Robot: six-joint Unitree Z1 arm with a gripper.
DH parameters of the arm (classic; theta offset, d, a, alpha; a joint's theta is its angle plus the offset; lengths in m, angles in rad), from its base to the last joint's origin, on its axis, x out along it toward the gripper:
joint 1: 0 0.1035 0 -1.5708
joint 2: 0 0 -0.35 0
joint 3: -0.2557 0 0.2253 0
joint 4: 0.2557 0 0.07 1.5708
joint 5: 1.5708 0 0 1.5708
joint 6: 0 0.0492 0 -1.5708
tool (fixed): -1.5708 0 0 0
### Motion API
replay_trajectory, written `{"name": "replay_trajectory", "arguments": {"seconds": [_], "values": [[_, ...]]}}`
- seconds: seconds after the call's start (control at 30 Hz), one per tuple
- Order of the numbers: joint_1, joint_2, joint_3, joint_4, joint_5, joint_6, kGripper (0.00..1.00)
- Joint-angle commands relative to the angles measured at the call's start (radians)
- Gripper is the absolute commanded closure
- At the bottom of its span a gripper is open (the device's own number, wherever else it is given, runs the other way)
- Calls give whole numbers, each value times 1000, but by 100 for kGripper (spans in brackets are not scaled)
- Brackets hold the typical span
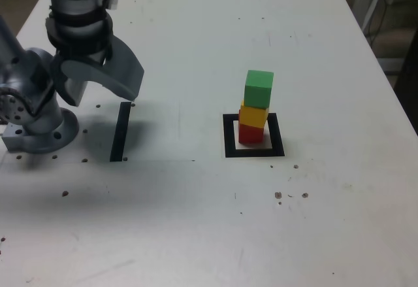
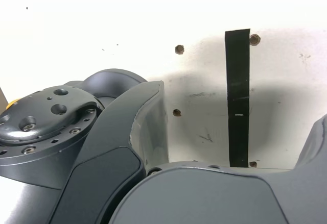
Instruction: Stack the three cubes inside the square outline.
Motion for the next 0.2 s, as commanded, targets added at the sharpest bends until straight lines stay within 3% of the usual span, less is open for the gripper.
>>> {"name": "replay_trajectory", "arguments": {"seconds": [0.0, 0.17], "values": [[1, -12, 10, -3, -3, -2, 1], [1, -17, 25, 3, -29, -3, 1]]}}
